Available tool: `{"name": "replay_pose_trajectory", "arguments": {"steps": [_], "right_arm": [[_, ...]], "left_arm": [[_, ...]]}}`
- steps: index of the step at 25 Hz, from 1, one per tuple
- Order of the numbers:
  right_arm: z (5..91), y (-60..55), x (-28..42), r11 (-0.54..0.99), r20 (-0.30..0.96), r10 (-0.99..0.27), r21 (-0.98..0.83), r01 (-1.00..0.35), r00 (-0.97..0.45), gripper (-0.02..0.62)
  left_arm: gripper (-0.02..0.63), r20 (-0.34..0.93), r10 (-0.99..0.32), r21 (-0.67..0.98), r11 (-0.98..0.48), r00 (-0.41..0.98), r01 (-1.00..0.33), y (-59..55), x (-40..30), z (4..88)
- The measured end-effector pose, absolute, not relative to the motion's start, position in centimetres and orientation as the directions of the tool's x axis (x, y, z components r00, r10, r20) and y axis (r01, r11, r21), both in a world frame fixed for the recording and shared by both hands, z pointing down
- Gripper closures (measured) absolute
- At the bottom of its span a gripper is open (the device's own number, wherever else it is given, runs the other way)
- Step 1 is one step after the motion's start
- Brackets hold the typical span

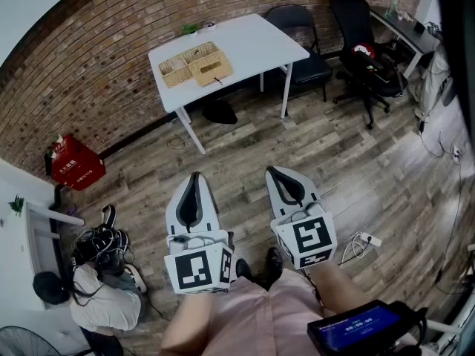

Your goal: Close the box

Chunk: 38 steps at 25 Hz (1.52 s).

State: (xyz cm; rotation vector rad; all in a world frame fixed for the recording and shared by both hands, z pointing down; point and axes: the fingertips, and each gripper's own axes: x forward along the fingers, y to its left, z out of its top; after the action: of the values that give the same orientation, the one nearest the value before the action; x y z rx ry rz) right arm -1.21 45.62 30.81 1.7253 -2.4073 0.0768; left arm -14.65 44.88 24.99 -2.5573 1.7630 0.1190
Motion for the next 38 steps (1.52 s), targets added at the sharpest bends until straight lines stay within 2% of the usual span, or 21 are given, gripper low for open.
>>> {"name": "replay_pose_trajectory", "arguments": {"steps": [16, 17, 18, 19, 20, 23, 32, 38], "right_arm": [[32.1, 45.7, 1.7, 0.317, 0.174, -0.935, 0.022, -0.948, -0.309, 0.594], [32.1, 45.6, 1.9, 0.327, 0.173, -0.932, 0.019, -0.945, -0.319, 0.552], [32.1, 45.4, 2.1, 0.342, 0.175, -0.926, 0.016, -0.940, -0.334, 0.426], [32.1, 45.2, 2.4, 0.354, 0.177, -0.921, 0.016, -0.935, -0.346, 0.387], [32.1, 45.0, 2.6, 0.364, 0.179, -0.918, 0.018, -0.931, -0.355, 0.387], [32.2, 44.5, 3.8, 0.381, 0.178, -0.912, 0.034, -0.924, -0.370, 0.392], [33.6, 41.7, 5.0, 0.396, 0.199, -0.902, 0.031, -0.918, -0.383, 0.419], [35.6, 36.4, 4.3, 0.404, 0.240, -0.890, 0.022, -0.914, -0.388, 0.425]], "left_arm": [[0.589, -0.055, -0.943, 0.007, -0.329, 0.329, -0.944, 45.6, -12.6, 26.2], [0.589, -0.061, -0.944, 0.011, -0.327, 0.326, -0.945, 45.5, -12.3, 26.2], [0.587, -0.066, -0.943, 0.017, -0.327, 0.325, -0.945, 45.4, -12.0, 26.1], [0.569, -0.070, -0.943, 0.021, -0.329, 0.327, -0.944, 45.3, -11.6, 26.0], [0.532, -0.072, -0.942, 0.023, -0.329, 0.326, -0.944, 45.1, -11.2, 25.9], [0.517, -0.078, -0.950, 0.012, -0.305, 0.303, -0.952, 44.8, -10.4, 25.9], [0.517, -0.033, -0.964, -0.001, -0.266, 0.266, -0.964, 43.1, -10.2, 27.9], [0.517, 0.011, -0.970, 0.022, -0.241, 0.241, -0.970, 37.7, -11.6, 30.2]]}}
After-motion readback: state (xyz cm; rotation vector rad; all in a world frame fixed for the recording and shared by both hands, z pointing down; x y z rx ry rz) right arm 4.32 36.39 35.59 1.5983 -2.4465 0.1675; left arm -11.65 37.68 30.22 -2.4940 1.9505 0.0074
